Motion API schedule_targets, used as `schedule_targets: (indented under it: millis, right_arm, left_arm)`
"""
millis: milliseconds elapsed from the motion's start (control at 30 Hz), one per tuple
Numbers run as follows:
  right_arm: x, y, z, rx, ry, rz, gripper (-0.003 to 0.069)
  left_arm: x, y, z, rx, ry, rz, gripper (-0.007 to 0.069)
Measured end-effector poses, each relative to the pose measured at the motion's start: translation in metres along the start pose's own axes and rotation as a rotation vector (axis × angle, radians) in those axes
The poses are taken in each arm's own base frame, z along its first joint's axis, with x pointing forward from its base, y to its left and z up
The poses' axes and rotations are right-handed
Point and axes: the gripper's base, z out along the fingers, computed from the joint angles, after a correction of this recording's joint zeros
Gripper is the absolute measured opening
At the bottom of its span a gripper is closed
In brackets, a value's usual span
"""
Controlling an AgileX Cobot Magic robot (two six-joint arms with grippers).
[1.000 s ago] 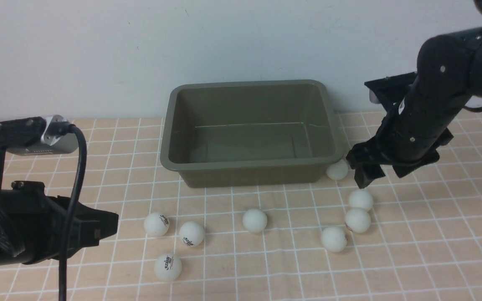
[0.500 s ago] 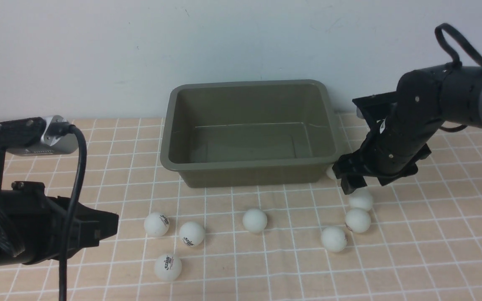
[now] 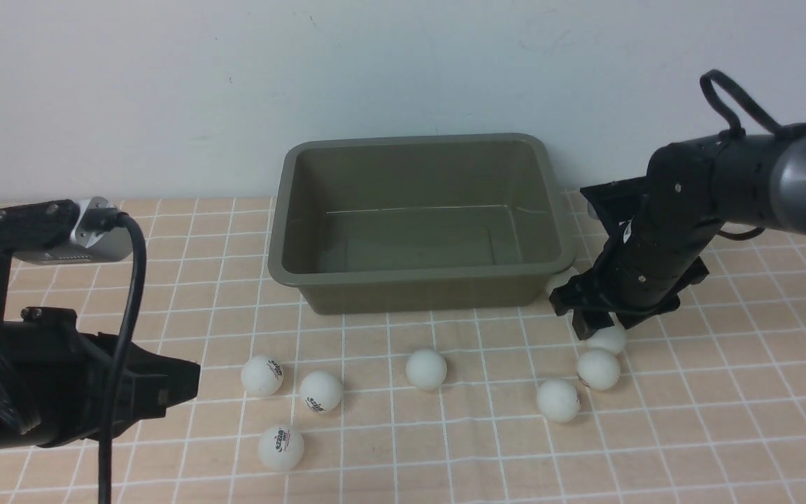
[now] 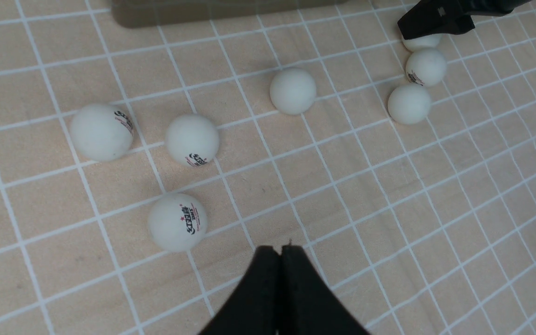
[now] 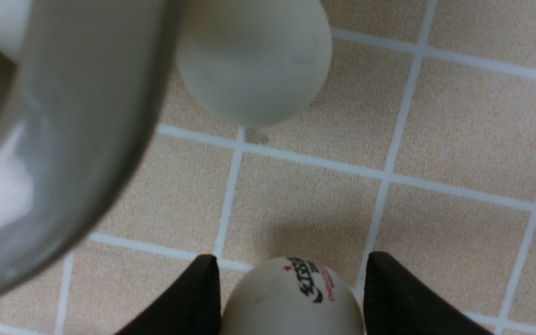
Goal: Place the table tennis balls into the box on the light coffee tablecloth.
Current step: 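Reach for and grasp a ping pong ball on the table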
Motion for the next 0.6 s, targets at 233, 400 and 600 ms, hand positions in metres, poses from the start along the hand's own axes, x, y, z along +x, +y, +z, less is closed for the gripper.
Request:
schedule_targets:
  millis: [233, 400, 600]
  right_arm:
    - [0.000, -0.001, 0.000, 0.005, 0.007, -0.004, 0.0356]
    - [-0.006, -0.010, -0.013, 0.029, 0.059, 0.001, 0.0356]
    - [-0.033, -0.014, -0.056, 0.051, 0.072, 0.005, 0.0356]
  left_arm:
    - [0.000, 0.000, 0.000, 0.000, 0.001, 0.000, -0.0069]
    - [0.000, 0.000, 0.000, 0.000, 0.001, 0.000, -0.0069]
    - [0.000, 0.000, 0.000, 0.000, 0.001, 0.000, -0.0069]
